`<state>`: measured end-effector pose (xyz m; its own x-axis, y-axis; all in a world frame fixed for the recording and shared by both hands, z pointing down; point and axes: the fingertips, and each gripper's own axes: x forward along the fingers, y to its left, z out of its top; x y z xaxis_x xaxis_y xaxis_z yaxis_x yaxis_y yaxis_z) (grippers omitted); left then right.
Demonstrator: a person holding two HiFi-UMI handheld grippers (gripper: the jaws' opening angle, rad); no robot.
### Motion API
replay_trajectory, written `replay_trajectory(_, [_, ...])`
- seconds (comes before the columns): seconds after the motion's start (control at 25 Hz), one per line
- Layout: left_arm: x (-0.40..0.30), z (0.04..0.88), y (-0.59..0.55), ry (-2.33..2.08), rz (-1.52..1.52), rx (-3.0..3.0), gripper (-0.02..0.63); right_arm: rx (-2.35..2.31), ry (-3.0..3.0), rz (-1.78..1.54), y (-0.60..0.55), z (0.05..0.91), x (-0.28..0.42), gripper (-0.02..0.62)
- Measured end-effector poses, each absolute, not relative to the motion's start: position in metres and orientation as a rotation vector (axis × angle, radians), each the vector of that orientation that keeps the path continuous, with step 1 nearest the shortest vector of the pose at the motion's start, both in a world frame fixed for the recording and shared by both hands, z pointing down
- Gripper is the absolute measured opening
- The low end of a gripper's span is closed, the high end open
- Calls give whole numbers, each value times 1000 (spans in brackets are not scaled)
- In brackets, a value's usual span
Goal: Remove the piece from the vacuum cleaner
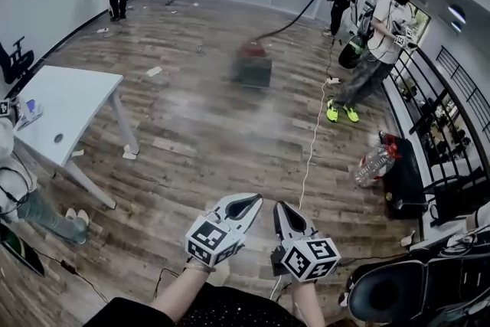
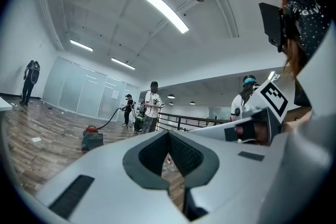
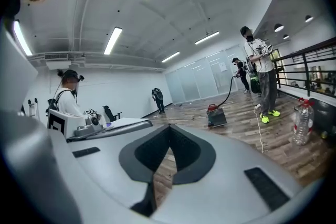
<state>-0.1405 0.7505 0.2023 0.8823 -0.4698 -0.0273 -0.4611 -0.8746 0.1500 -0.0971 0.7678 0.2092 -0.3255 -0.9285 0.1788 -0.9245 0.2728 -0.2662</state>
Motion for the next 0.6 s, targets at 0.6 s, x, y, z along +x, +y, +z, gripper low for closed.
replay_trajectory(0.6, [-118, 182, 499, -727, -81, 2948, 8, -1764, 2454, -531, 512, 185, -63, 2])
